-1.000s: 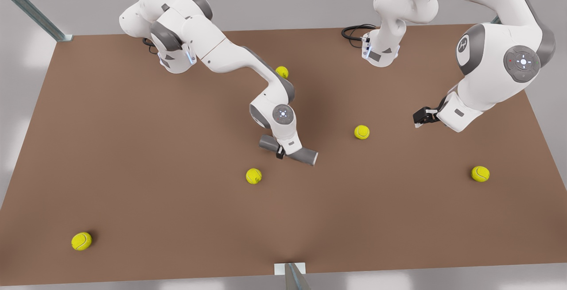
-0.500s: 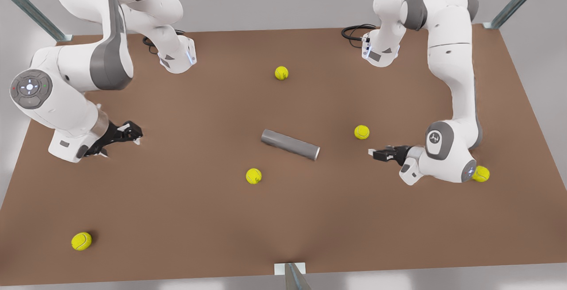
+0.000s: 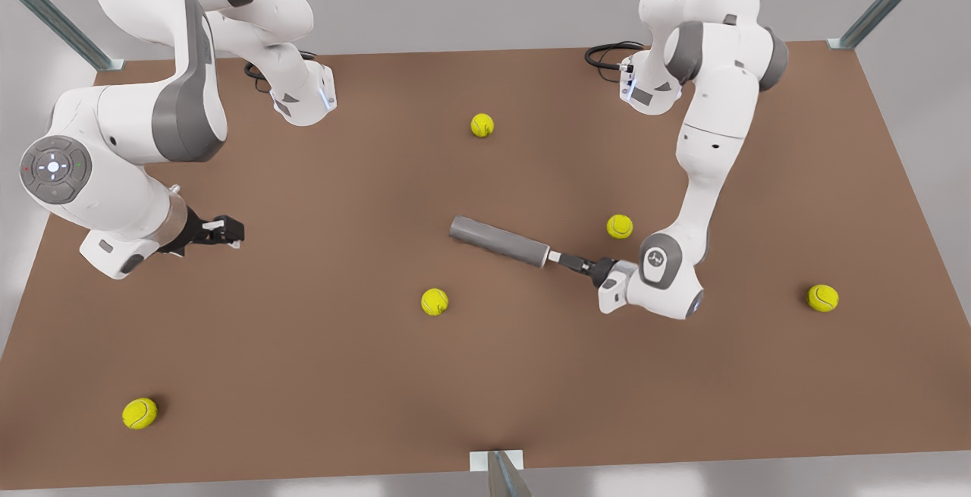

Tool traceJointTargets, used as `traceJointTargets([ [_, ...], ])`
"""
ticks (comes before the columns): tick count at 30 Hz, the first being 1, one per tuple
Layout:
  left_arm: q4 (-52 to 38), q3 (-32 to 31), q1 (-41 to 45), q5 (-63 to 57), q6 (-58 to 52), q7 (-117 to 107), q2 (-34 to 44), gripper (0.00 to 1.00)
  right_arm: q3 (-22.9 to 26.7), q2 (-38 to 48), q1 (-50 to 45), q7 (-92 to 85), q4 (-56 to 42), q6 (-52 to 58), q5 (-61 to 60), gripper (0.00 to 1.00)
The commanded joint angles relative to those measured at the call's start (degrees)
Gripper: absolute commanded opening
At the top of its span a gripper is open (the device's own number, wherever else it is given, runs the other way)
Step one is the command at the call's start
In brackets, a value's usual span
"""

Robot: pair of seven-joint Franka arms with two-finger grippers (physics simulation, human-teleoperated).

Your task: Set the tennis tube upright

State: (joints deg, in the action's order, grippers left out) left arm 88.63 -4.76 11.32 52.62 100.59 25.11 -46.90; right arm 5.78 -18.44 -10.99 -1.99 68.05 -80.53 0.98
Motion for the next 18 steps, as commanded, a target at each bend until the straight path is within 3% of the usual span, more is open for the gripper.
traceJointTargets([
  [1, 0.9, -0.3, 0.2, 0.6, 3.2, 26.7, 0.1, 1.0, 0.0, 0.1, 0.0, 9.9, 0.0, 0.1, -0.1, 1.0],
  [18, 5.1, -1.9, 1.9, 0.7, 3.2, 26.1, 0.1, 1.0, 0.0, 0.1, 0.3, 9.9, 0.0, 0.1, -0.1, 1.0],
])
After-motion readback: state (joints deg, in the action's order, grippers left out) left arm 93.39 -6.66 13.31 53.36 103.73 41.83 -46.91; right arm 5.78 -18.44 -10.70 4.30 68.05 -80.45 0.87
